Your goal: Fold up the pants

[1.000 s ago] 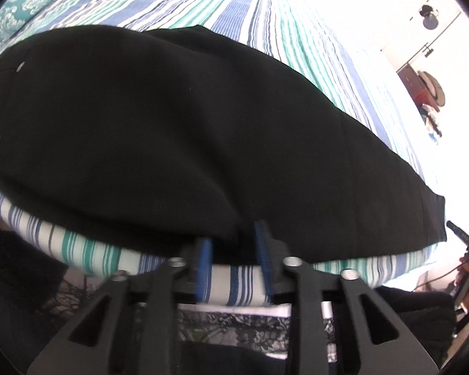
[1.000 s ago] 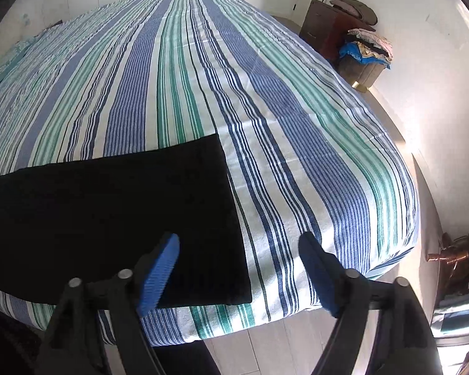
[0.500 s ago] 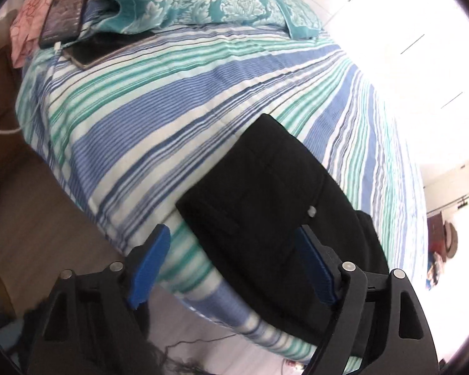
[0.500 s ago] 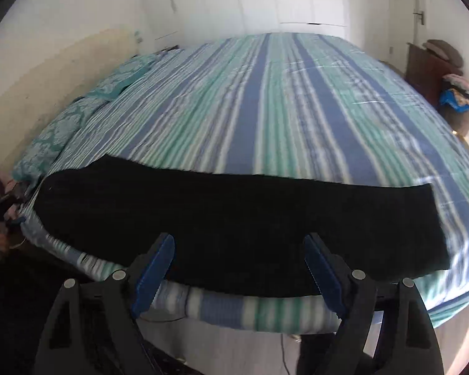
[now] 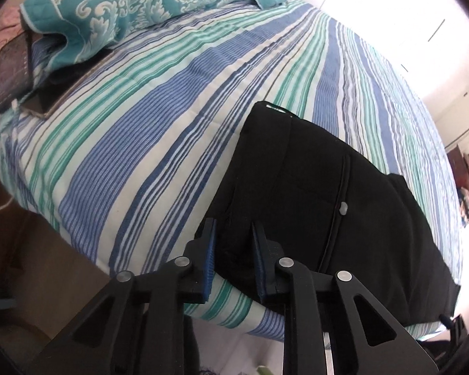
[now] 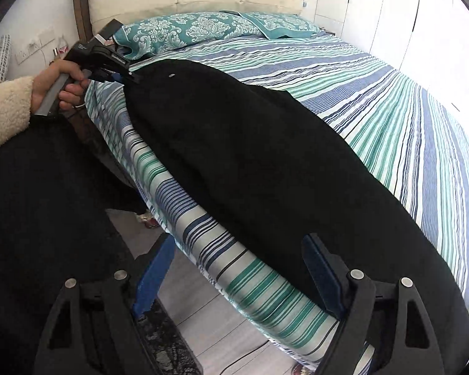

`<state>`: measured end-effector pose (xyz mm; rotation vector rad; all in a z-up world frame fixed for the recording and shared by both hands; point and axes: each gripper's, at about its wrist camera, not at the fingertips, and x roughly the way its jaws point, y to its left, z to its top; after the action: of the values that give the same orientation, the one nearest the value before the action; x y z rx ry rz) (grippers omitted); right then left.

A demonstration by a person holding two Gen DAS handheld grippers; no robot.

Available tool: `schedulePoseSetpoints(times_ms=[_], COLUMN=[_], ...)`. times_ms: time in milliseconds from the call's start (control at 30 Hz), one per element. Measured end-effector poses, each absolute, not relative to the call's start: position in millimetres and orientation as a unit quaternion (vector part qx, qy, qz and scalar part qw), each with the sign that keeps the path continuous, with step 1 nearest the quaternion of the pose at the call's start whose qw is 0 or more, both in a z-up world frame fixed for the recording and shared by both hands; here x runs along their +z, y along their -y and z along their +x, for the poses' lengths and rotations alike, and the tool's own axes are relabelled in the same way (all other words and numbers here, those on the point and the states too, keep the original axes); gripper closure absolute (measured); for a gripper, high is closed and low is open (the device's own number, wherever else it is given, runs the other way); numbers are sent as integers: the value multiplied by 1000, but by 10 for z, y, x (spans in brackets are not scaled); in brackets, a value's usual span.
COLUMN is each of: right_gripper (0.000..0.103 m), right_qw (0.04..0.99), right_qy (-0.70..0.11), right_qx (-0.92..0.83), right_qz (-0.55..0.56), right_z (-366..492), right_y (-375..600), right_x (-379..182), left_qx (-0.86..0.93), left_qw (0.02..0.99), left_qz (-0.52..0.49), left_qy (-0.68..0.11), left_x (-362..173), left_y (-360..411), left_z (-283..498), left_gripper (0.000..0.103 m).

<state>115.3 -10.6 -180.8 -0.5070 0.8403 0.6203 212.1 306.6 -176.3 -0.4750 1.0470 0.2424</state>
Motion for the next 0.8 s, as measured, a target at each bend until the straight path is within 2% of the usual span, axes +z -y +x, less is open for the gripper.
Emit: schedulePoseSetpoints(times_ms=[33,67,100,200,267,333,367,433,467,533,667,767,800], right_gripper=[30,35,46,62,62,61,59,60,61,61,60,60,60], right_qw=[834,831,826,813,804,781,782,757,759,792,827,831,820], right_qy=[-395,-393,-394,-390,-409,-468,-466,-501,-500,-470,-447,-448,-460], right_qx=[297,301,307,329,337,349,363,406,408,380,306,281,289], right_qz=[-246,-252,-259,-282,-269,-223,-198,-108,-82,-89,-150,-176,-180], right_z=[1200,1268,1331,1463,1579,1698,1690,1749,1768,1802,1991,2065,2059], right_y=[39,3,-74,-337,-417,-433,-397,-259,-173,-25,10,-167,-257], right_x=[-1839,-1850,-1887,-1999,-2125,-2315,-2280,-2175,-2096,-1913,-1836,-2014,-2136], left_qx=[115,114,114,118,125,132,133,143,149,148,177,191,192], left_qw=[832,831,829,829,828,827,828,827,828,831,833,850,858], left_qz=[-218,-211,-208,-190,-169,-140,-131,-118,-114,-122,-122,-118,-115], left_qy=[-497,-502,-506,-513,-520,-528,-529,-530,-529,-523,-510,-477,-463], left_x=[-1733,-1727,-1725,-1726,-1759,-1755,-1746,-1713,-1695,-1659,-1537,-1331,-1250], left_y=[-3054,-3053,-3055,-3026,-2990,-2934,-2921,-2932,-2956,-3027,-3083,-2966,-2886], left_z=[2099,2090,2084,2082,2112,2123,2126,2107,2086,2027,1899,1834,1832], left_gripper=[90,90,90,90,90,89,89,80,79,74,73,58,50])
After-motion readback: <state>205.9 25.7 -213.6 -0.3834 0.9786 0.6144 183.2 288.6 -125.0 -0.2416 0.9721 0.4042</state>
